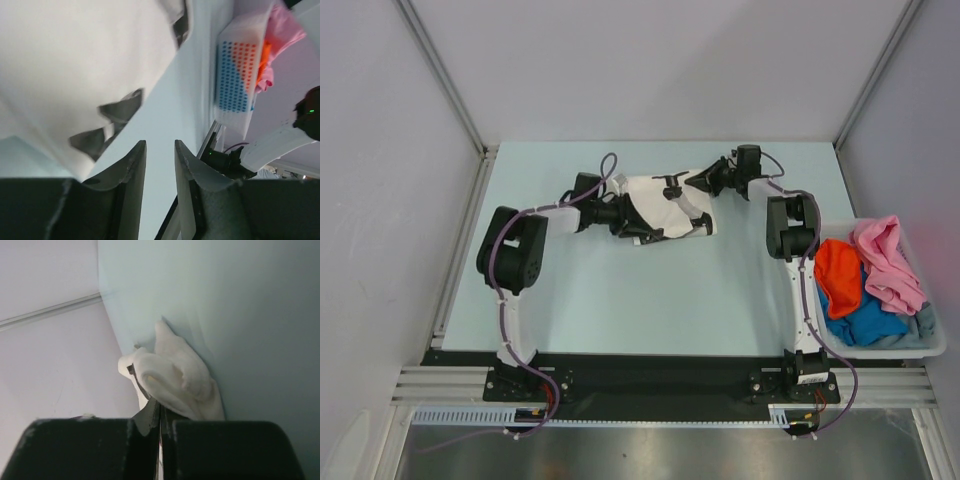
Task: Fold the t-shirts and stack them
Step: Neatly place the folded tshirt to the corner
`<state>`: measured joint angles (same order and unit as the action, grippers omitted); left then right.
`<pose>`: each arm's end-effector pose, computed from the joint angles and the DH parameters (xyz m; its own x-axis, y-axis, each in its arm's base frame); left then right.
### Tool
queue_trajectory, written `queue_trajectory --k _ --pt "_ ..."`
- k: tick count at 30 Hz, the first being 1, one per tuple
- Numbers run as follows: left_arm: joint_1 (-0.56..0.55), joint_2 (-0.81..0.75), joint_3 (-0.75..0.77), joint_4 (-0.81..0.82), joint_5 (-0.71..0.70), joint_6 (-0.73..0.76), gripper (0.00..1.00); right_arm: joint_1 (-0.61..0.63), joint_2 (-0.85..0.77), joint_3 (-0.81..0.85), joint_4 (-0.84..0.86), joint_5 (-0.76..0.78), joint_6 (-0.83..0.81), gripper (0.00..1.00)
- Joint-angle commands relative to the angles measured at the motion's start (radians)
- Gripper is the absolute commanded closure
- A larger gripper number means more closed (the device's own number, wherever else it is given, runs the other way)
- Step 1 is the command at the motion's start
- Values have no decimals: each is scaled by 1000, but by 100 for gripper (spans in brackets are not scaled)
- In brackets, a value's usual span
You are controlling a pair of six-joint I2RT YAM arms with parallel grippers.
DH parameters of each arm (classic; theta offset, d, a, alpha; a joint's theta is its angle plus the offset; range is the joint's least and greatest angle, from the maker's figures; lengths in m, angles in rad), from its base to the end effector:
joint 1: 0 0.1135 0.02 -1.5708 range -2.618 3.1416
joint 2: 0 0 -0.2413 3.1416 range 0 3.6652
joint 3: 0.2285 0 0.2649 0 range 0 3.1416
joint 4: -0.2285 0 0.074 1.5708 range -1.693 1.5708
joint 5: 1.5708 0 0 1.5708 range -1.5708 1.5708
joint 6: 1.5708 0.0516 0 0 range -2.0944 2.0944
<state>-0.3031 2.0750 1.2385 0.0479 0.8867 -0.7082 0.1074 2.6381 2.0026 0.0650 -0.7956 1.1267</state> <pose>0.3976 -0.1663 0.0978 -0.9760 -0.1255 -0.1778 0.0989 0.4720 -0.8760 0.5601 0.0975 0.0656 -0.8382 0.5453 -0.0133 0.1958 0.3235 0.9257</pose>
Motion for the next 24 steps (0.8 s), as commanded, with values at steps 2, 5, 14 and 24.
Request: queue_trajectory --k 2,5,14,24 --pt "38 -109 134 38 12 -29 64 3 -153 114 -233 32 -167 98" --pt "62 -47 205 73 27 -79 63 14 -197 116 -333 47 -229 95" --pt "73 144 216 311 60 -264 66 130 -283 -26 -415 -62 -395 94" --pt "84 226 203 143 -15 -168 73 163 -365 -390 -245 -177 -432 100"
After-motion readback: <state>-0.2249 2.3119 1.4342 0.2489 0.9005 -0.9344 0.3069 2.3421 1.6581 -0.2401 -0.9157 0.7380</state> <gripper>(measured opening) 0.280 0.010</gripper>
